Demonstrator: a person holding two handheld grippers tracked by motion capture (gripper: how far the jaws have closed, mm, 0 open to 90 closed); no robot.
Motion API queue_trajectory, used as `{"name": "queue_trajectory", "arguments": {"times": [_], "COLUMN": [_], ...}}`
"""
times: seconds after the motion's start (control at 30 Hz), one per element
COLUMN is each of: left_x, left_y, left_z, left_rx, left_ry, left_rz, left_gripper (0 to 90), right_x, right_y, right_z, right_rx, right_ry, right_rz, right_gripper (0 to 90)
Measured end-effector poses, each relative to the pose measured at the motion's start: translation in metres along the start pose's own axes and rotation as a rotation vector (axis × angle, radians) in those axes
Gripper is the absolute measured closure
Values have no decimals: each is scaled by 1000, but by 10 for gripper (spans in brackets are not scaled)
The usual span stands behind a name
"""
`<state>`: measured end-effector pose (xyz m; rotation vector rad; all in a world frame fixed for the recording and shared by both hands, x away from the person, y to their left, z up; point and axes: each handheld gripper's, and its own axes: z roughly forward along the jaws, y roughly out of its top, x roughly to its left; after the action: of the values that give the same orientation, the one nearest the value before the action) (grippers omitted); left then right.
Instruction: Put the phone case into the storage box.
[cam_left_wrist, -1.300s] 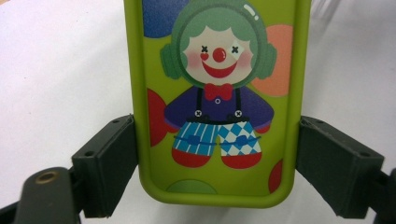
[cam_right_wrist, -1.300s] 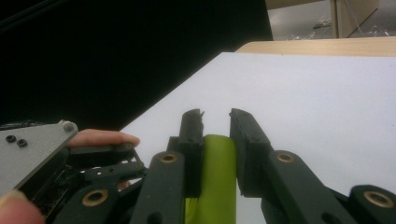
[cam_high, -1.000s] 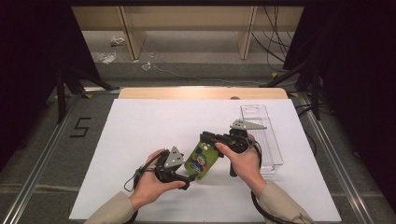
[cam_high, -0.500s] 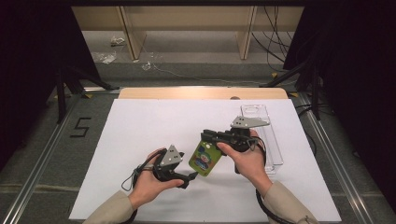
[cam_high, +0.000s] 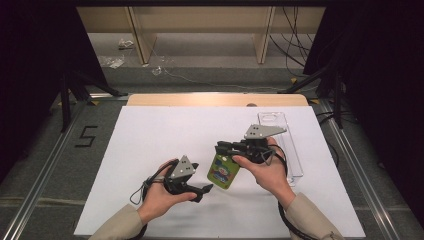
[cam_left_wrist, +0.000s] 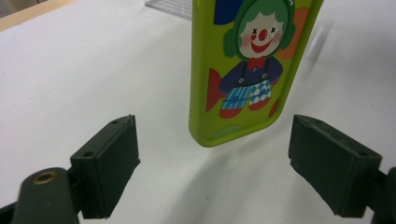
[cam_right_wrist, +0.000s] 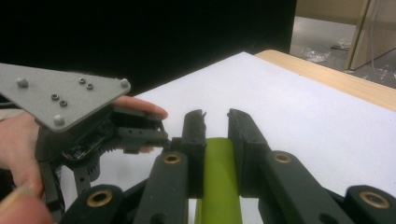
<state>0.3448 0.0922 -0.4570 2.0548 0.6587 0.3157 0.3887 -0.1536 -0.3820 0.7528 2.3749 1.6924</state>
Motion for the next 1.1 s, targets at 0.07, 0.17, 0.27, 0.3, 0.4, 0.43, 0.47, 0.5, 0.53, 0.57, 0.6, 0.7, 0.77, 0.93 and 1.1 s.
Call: {"name": "queue_trajectory", "arguments": {"times": [0.07,0.17,0.27,0.3,0.4,0.43,0.47,0.5,0.53,0.57,0.6,0.7,0.77,0.93,1.1], "left_x": [0,0,0,0,0,0,0,0,0,0,0,0,1,2,2], "left_y": [0,0,0,0,0,0,0,0,0,0,0,0,0,1,4], "left_z": [0,0,0,0,0,0,0,0,0,0,0,1,1,2,5], "left_rx": [0,-5,-6,-6,-6,-6,-6,-6,-4,-4,-4,-5,-7,-7,-26], "left_ry": [-1,-3,-5,-4,-5,-5,-5,-5,-5,-5,-6,-7,-9,-16,-30], "left_rz": [0,1,2,3,4,4,4,5,6,6,6,6,7,10,23], "left_gripper": [160,162,168,168,169,169,170,170,173,173,174,179,186,227,252], "right_x": [0,0,1,1,1,1,1,1,1,1,2,2,2,3,3], "right_y": [0,0,1,1,1,1,1,1,2,2,2,2,3,3,3], "right_z": [0,0,0,0,0,0,0,0,0,0,0,0,0,0,0], "right_rx": [2,12,18,18,24,26,26,27,31,31,33,31,33,39,41], "right_ry": [1,4,8,9,12,13,13,14,18,18,20,23,25,31,38], "right_rz": [-3,-11,-17,-19,-23,-25,-25,-26,-29,-29,-31,-35,-37,-41,-44], "right_gripper": [779,779,779,779,779,779,779,779,779,779,779,779,779,779,779]}}
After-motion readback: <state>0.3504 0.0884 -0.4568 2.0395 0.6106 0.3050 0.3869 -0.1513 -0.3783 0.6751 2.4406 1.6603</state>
